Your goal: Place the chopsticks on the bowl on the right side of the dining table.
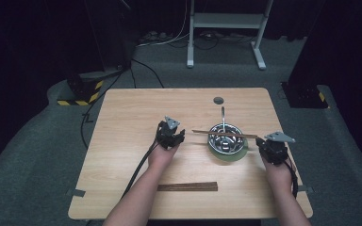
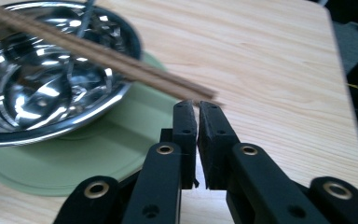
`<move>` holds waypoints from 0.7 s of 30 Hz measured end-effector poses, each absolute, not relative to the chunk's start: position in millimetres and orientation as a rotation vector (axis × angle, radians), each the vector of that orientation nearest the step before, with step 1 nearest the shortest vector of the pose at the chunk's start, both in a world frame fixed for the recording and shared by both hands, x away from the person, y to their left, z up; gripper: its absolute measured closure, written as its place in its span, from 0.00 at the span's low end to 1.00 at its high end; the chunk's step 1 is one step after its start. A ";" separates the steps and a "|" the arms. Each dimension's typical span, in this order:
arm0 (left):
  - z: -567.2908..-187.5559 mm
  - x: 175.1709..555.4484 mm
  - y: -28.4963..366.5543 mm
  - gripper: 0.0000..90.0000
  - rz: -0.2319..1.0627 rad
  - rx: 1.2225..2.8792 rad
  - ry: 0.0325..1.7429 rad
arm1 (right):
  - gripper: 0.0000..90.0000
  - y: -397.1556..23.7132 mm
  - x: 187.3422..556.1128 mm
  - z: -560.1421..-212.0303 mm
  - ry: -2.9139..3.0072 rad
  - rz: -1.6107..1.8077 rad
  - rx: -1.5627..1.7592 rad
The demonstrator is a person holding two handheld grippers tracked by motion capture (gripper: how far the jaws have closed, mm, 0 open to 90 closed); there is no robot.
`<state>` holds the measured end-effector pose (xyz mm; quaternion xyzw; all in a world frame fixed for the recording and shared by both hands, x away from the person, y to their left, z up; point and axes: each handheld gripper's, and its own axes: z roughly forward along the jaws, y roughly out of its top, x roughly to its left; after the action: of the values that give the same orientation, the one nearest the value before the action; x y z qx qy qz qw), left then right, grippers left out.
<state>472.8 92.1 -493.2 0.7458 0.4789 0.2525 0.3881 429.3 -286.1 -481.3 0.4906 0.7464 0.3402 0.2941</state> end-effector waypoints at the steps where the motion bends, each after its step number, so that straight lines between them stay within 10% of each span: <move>1: -493.2 472.8 92.1 0.62 0.642 1.897 1.218 | 0.96 -286.1 429.3 -481.3 1.987 0.906 1.306; 21: -498.1 482.4 72.6 0.63 0.634 1.909 1.204 | 0.96 -294.8 450.9 -487.9 1.940 0.851 1.361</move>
<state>482.4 72.6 -498.1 0.7506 0.4732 0.2491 0.3881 450.9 -294.8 -487.9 0.5145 0.7333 0.3215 0.3070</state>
